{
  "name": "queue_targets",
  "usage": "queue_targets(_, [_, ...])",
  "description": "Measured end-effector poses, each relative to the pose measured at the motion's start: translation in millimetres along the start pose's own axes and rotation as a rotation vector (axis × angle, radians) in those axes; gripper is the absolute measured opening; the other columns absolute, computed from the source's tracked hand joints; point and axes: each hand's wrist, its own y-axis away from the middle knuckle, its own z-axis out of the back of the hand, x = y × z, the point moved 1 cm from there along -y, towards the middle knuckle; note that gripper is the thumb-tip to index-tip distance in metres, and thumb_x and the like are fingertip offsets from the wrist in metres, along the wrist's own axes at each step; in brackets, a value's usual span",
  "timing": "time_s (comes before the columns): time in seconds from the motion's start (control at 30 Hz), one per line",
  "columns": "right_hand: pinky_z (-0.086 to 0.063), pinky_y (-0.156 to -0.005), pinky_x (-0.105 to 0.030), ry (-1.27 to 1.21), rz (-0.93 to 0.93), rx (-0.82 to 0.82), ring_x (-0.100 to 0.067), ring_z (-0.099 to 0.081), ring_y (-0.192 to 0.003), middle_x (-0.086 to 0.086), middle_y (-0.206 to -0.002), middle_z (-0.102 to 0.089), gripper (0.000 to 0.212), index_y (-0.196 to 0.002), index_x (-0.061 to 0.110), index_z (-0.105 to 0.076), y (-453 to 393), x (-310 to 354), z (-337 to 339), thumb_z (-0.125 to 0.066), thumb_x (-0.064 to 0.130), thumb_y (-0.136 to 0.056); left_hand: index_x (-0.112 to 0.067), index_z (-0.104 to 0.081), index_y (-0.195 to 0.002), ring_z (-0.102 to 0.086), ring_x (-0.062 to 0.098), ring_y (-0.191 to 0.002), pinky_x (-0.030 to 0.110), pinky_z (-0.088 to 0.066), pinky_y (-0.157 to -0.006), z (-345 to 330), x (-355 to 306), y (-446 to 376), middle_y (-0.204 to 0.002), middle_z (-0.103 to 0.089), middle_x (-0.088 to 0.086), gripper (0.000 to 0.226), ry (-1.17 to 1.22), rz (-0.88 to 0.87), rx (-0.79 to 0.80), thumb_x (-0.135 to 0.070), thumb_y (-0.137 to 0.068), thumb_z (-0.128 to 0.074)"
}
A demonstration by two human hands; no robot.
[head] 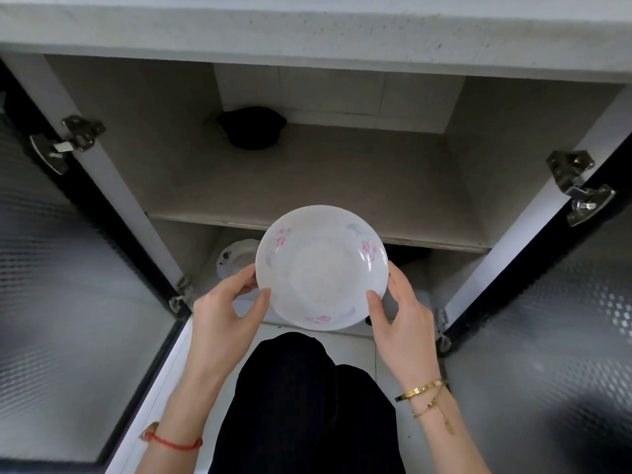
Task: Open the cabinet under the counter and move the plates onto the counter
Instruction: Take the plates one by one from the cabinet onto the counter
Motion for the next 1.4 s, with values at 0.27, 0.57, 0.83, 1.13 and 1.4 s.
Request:
queue_targets(0.27, [-0.043, -0.068, -0.001, 0.001, 0.021, -0.017, -0.006, -0.056, -0.063, 0.035, -0.123, -0.049, 0.051, -0.14, 0.033, -0.038, -1, -6, -3, -0.053, 0.022, -0.092, -0.028, -0.068, -0.12, -0.064, -0.01, -0.098, 0.001, -0.041, -0.087, -4, 4, 0, -0.101, -0.07, -0.024, 0.037, 0.044, 0.003, -0.017, -0.015, -0.085, -0.069])
queue_targets(0.57, [-0.041, -0.099, -0.011, 0.023, -0.011, -0.059, -0.004, -0.05, -0.125, 0.017, -0.138, -0.049, 0.049, -0.141, 0.025, -0.04, -21, 22, 0, -0.053, 0.024, -0.094, -0.029, -0.068, -0.12, -0.065, -0.004, -0.1, 0.009, -0.045, -0.091, 13, -17, -24, -0.103, -0.07, -0.024, 0.038, 0.023, 0.034, 0.007, -0.016, -0.084, -0.07])
queue_targets(0.83, [-0.031, -0.091, 0.006, -0.002, -0.122, -0.045, 0.022, -0.034, -0.124, 0.022, -0.14, -0.043, 0.053, -0.142, 0.02, -0.04, -15, 97, 32, -0.054, 0.026, -0.091, -0.03, -0.068, -0.119, -0.062, -0.009, -0.103, 0.007, -0.043, -0.09, 72, -84, -33, -0.105, -0.069, -0.028, 0.041, -0.004, 0.131, 0.033, -0.011, -0.083, -0.072])
queue_targets(1.13, [-0.032, -0.092, 0.005, 0.012, -0.209, 0.041, 0.026, -0.033, -0.121, 0.022, -0.139, -0.043, 0.056, -0.143, 0.024, -0.036, -7, 202, 105, -0.057, 0.02, -0.092, -0.036, -0.065, -0.122, -0.065, -0.001, -0.102, 0.015, -0.048, -0.09, 149, -185, -19, -0.104, -0.069, -0.028, 0.045, -0.028, 0.236, 0.075, -0.014, -0.083, -0.072])
queue_targets(1.4, [-0.053, -0.092, -0.042, 0.025, -0.167, 0.032, -0.015, -0.057, -0.119, 0.013, -0.142, -0.047, 0.054, -0.144, 0.024, -0.034, -14, 312, 204, -0.052, 0.033, -0.094, -0.035, -0.067, -0.12, -0.063, -0.01, -0.099, 0.001, -0.039, -0.089, 224, -312, -20, -0.097, -0.062, -0.044, 0.041, -0.028, 0.205, 0.098, -0.015, -0.083, -0.072])
